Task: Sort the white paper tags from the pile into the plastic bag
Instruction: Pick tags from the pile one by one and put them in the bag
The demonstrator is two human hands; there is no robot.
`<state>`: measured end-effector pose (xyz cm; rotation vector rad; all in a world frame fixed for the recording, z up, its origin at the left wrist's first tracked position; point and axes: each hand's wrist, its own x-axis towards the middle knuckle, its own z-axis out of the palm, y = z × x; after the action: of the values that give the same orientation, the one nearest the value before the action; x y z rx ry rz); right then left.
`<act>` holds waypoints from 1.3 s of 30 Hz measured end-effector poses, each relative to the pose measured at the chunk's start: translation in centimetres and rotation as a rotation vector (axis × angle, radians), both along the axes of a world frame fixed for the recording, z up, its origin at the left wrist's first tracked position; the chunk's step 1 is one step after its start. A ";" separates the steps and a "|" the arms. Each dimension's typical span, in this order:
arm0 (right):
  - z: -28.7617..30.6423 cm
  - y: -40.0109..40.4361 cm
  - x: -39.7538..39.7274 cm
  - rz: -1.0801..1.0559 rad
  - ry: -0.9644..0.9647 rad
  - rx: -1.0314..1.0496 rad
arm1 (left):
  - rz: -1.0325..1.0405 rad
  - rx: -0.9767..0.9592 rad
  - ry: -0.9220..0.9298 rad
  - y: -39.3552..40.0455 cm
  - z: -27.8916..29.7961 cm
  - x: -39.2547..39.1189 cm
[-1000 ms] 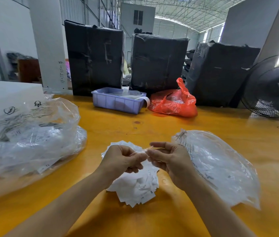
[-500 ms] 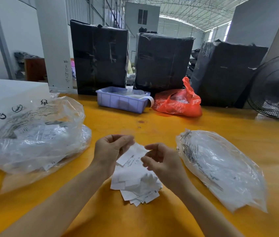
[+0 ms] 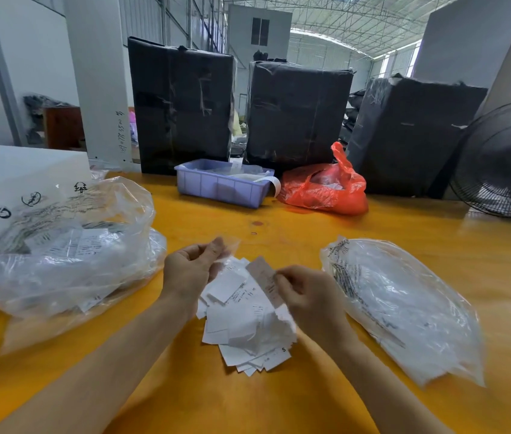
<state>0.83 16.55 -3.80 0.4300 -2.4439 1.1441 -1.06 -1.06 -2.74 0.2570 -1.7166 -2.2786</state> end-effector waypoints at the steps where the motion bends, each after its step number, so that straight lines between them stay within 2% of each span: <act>1: 0.5 0.3 -0.1 0.024 -0.144 -0.277 | -0.007 0.005 0.000 0.0 0.0 0.0; 2: 0.9 0.5 -0.1 0.070 -0.306 -0.507 | -0.022 0.007 0.001 0.1 0.0 0.1; 4: 1.3 1.0 -0.2 0.134 -0.550 -0.771 | -0.073 0.010 0.006 0.2 0.0 0.2; 7: 1.4 1.0 -0.4 0.150 -0.670 -0.858 | -0.150 -0.016 0.003 0.5 0.0 0.5; 12: 1.5 0.9 -0.4 0.174 -0.712 -0.888 | -0.220 -0.072 -0.023 1.1 0.0 0.9; 15: 1.6 0.9 -0.3 0.130 -0.674 -0.844 | -0.249 -0.065 -0.029 1.5 -0.1 1.1; 18: 1.8 1.4 -0.6 0.057 -0.555 -1.026 | -0.296 -0.006 -0.035 1.7 -0.1 1.3; 21: 2.4 2.1 -0.6 0.090 -0.449 -1.204 | -0.340 0.019 -0.045 1.9 -0.2 1.4; 24: 2.5 1.9 -0.5 0.155 -0.384 -1.157 | -0.364 -0.007 -0.050 2.1 -0.3 1.4; 31: 1.8 0.8 0.2 0.090 -0.209 -0.769 | -0.410 -0.045 -0.066 2.4 -0.6 1.5; 39: 1.4 0.6 0.3 0.110 -0.180 -0.699 | -0.442 -0.045 -0.080 2.3 -0.6 1.5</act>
<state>1.13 17.17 -2.35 0.2467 -1.9828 2.0375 0.44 1.21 -3.30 -0.0500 -2.0284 -2.5522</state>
